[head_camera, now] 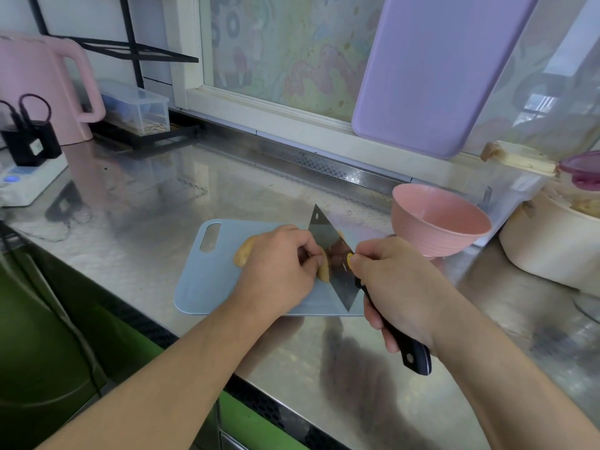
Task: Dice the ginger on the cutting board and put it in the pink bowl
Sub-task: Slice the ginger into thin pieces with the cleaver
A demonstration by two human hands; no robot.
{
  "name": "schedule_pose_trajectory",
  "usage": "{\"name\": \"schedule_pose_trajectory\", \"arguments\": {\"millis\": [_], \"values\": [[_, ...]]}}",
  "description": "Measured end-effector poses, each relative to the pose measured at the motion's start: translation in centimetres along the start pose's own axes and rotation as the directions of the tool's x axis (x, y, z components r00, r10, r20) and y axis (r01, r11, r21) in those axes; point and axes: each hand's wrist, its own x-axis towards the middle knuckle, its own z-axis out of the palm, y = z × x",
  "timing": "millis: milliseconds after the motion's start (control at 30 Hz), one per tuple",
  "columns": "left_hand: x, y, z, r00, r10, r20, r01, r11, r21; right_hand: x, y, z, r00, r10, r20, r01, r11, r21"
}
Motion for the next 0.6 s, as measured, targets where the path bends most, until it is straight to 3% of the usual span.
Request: {"name": "schedule_pose_trajectory", "arguments": {"millis": [600], "values": [[0.0,0.0,0.0,0.998,-0.063,0.006,0.063,0.997,-0.038,1.5,0.6,0.6,0.988,-0.080,-0.136,0.089,0.994,0.062]]}}
